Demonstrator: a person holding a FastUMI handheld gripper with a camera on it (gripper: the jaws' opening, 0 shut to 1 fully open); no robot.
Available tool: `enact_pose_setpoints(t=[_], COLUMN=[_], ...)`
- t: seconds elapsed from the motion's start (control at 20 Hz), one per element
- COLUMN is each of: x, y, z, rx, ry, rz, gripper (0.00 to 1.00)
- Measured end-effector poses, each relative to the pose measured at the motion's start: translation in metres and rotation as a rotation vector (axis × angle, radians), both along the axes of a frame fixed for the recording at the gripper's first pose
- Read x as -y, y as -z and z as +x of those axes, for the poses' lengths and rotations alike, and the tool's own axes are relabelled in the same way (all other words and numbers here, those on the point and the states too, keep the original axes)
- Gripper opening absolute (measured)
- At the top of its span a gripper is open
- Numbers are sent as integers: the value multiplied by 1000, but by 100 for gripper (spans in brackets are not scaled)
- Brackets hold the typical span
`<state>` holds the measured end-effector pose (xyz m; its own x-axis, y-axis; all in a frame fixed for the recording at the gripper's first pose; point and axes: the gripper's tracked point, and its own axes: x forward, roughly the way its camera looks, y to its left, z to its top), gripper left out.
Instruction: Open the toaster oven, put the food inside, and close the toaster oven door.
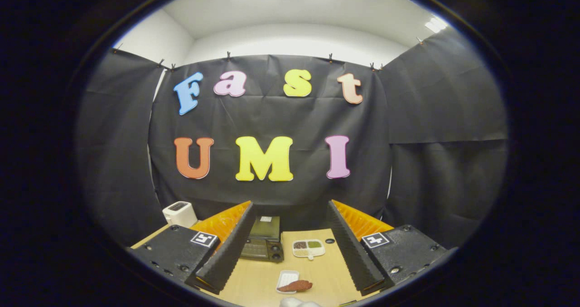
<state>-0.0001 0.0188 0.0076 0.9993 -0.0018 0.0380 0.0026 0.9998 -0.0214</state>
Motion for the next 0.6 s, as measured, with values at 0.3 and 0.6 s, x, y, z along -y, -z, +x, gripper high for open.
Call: enact_pose_setpoints(t=[0.3, 0.6], x=[-42, -117], y=[16, 82], z=[54, 134], rx=[8, -35], ry=[-23, -88], rz=[9, 31], gripper=[100, 100])
